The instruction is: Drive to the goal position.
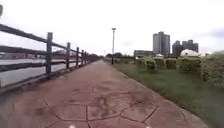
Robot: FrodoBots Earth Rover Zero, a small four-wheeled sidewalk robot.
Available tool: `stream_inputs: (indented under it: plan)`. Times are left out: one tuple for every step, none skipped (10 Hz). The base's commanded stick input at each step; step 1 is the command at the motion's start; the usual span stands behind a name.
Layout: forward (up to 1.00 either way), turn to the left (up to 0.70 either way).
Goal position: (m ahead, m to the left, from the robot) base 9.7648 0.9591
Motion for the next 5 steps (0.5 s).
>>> stream_inputs:
  plan:
    - [1.00, 0.00]
    - [1.00, 0.00]
    - [1.00, 0.00]
    - [1.00, 0.00]
    - [1.00, 0.00]
